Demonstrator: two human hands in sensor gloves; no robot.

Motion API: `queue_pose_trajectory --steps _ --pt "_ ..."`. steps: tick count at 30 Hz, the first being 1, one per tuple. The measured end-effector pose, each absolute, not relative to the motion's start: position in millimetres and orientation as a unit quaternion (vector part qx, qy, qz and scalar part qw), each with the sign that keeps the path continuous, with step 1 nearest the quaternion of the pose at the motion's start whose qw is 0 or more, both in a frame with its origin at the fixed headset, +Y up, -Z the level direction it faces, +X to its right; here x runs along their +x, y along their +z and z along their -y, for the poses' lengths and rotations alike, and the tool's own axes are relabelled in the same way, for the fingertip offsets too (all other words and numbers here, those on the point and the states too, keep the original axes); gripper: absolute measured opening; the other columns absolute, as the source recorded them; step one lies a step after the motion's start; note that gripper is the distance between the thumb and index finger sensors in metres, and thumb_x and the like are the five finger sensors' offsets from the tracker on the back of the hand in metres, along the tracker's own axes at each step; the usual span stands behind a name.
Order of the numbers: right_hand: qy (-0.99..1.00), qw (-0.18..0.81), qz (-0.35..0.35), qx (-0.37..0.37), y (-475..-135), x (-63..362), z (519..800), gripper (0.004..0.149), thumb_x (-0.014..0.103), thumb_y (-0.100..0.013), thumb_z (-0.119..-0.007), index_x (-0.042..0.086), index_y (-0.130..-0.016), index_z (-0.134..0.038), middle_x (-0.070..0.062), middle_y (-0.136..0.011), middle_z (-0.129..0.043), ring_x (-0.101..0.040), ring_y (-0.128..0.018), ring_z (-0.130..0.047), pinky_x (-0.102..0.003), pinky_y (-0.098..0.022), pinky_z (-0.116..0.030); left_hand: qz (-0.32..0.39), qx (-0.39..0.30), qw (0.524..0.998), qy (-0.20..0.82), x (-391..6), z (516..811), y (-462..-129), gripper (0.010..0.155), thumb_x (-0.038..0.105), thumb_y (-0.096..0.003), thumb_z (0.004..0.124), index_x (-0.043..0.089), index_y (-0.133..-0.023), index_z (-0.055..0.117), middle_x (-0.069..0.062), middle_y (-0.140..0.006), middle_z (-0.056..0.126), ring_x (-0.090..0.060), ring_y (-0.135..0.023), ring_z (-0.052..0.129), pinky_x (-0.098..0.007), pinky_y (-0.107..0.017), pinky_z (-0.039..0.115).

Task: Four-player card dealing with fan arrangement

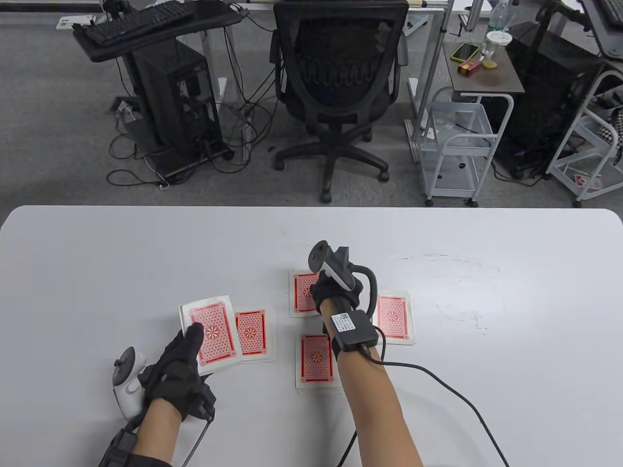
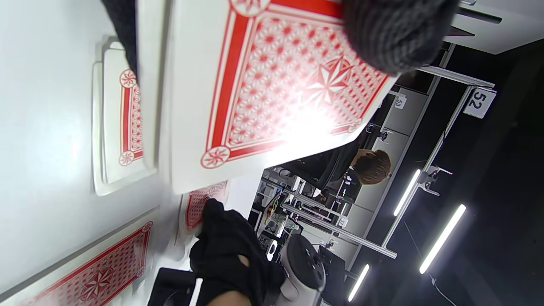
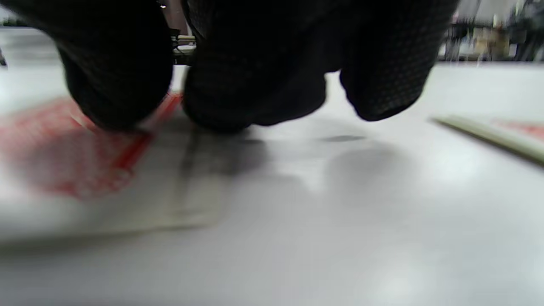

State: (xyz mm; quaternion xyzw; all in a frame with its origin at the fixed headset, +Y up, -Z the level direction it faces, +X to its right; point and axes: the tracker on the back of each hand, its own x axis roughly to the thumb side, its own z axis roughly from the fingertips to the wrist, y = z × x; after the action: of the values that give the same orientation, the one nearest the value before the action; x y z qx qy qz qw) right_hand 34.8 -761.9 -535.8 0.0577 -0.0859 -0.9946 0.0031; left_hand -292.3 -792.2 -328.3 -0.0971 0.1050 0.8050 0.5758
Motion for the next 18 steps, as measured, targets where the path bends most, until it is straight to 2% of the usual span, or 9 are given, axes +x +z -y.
queue_pose_trajectory --steps 2,6,10,13,16,18 --pt "-0.996 -0.013 0.073 0.049 -535 34 758 0.077 0.047 -0.044 -0.089 0.009 -0.103 -0.058 0.002 -0.066 -0.088 -0.012 -0.03 -0.097 -0.053 -0.048 -0.075 -0.107 -0.096 0.575 0.805 -293 793 -329 0.05 0.052 -0.0514 0.077 0.031 -0.097 0.07 0.008 -0.091 0.089 -0.024 -0.077 0.101 -0.043 -0.054 0.088" --pt "-0.995 -0.079 0.062 -0.003 -517 26 730 0.073 0.05 -0.049 -0.083 0.009 -0.104 -0.057 -0.002 -0.074 -0.086 -0.015 -0.039 -0.099 -0.054 -0.05 -0.074 -0.107 -0.097 0.577 0.804 -292 791 -328 0.05 0.052 -0.0515 0.077 0.031 -0.097 0.07 0.008 -0.091 0.089 -0.024 -0.077 0.101 -0.043 -0.054 0.088" --pt "-0.96 -0.246 0.089 -0.096 -479 -3 705 0.066 0.05 -0.055 -0.076 0.008 -0.102 -0.061 -0.006 -0.078 -0.084 -0.018 -0.045 -0.1 -0.055 -0.051 -0.073 -0.105 -0.095 0.577 0.805 -289 791 -327 0.05 0.052 -0.0513 0.077 0.031 -0.096 0.07 0.008 -0.091 0.089 -0.024 -0.076 0.101 -0.043 -0.053 0.089" --pt "-0.905 -0.358 0.114 -0.199 -439 -35 708 0.067 0.051 -0.054 -0.076 0.007 -0.102 -0.061 -0.009 -0.082 -0.081 -0.023 -0.051 -0.1 -0.058 -0.052 -0.072 -0.105 -0.093 0.574 0.807 -288 790 -326 0.05 0.052 -0.051 0.077 0.031 -0.096 0.071 0.008 -0.091 0.089 -0.024 -0.076 0.101 -0.043 -0.053 0.089" --pt "-0.877 -0.403 0.127 -0.228 -413 -53 718 0.072 0.051 -0.05 -0.082 0.007 -0.102 -0.058 -0.008 -0.083 -0.079 -0.024 -0.056 -0.098 -0.059 -0.053 -0.071 -0.1 -0.091 0.577 0.805 -285 789 -325 0.05 0.052 -0.0508 0.078 0.031 -0.096 0.071 0.008 -0.09 0.09 -0.024 -0.075 0.102 -0.043 -0.053 0.089" --pt "-0.875 -0.415 0.117 -0.219 -405 -57 723 0.066 0.043 -0.048 -0.088 0.009 -0.097 -0.063 -0.003 -0.077 -0.082 -0.021 -0.05 -0.1 -0.059 -0.052 -0.072 -0.098 -0.09 0.576 0.807 -283 788 -323 0.05 0.052 -0.0505 0.078 0.031 -0.095 0.072 0.008 -0.09 0.09 -0.024 -0.075 0.102 -0.043 -0.052 0.089"
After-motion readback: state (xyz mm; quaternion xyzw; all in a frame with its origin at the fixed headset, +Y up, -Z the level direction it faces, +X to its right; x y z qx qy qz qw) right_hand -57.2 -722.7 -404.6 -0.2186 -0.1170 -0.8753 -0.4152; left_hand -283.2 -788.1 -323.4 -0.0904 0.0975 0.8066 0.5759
